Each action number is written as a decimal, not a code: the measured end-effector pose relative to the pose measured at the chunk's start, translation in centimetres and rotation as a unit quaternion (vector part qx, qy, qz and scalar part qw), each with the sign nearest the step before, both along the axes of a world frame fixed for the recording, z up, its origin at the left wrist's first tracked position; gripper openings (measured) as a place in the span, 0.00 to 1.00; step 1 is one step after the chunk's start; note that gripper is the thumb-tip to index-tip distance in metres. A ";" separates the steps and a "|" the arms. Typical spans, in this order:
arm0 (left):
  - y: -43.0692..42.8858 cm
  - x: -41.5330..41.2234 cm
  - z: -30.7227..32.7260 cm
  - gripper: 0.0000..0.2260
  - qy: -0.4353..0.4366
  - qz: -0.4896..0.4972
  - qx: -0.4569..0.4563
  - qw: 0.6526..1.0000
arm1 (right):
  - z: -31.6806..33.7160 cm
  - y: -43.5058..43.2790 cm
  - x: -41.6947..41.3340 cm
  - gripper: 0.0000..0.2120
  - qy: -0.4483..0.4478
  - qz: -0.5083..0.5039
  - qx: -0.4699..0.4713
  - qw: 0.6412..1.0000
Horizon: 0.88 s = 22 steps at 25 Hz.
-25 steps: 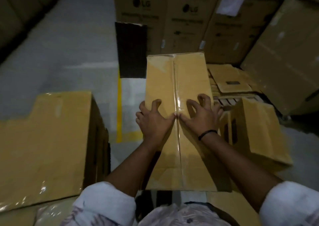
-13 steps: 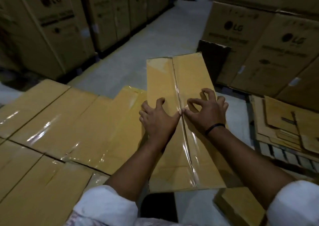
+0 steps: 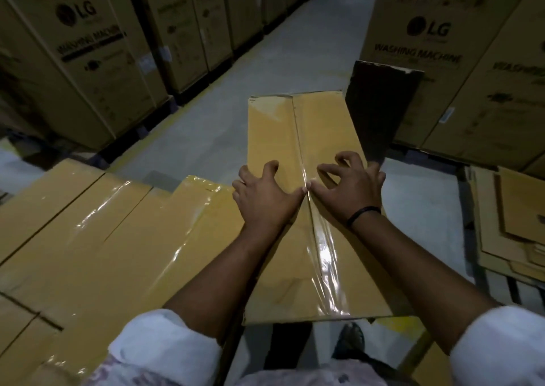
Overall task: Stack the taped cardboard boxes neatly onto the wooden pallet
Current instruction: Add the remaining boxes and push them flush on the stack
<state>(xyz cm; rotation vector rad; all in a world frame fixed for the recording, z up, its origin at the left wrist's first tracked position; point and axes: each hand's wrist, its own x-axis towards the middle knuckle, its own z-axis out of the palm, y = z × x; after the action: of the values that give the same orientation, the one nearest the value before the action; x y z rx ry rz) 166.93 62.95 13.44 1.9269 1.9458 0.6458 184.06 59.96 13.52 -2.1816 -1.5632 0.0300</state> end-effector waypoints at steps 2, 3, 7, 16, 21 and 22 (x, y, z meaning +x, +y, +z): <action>1.9 4.0 0.0 0.39 0.004 0.012 -0.006 1.000 | -0.1 2.5 3.9 0.25 -0.003 0.020 -0.015 1.000; 2.8 5.6 0.2 0.39 0.002 0.016 -0.010 1.000 | 0.2 3.6 5.6 0.25 -0.003 0.028 -0.018 0.999; 7.5 11.0 1.7 0.39 -0.007 0.052 0.000 0.999 | 1.9 9.8 11.3 0.25 -0.010 0.062 -0.026 0.998; 25.9 14.0 1.4 0.40 -0.013 0.129 -0.011 0.992 | 1.2 30.4 14.2 0.24 -0.015 0.127 -0.017 0.992; 36.8 10.4 1.3 0.41 -0.015 0.184 -0.031 0.982 | 1.1 43.6 10.5 0.23 -0.018 0.182 -0.004 0.983; 38.6 9.3 1.4 0.41 -0.017 0.195 -0.033 0.980 | 1.2 45.9 9.3 0.23 -0.021 0.194 -0.002 0.981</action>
<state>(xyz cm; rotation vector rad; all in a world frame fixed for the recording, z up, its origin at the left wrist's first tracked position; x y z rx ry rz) 176.27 101.58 14.86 1.4929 2.3142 0.6966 193.40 105.86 14.75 -1.8587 -1.9898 0.1101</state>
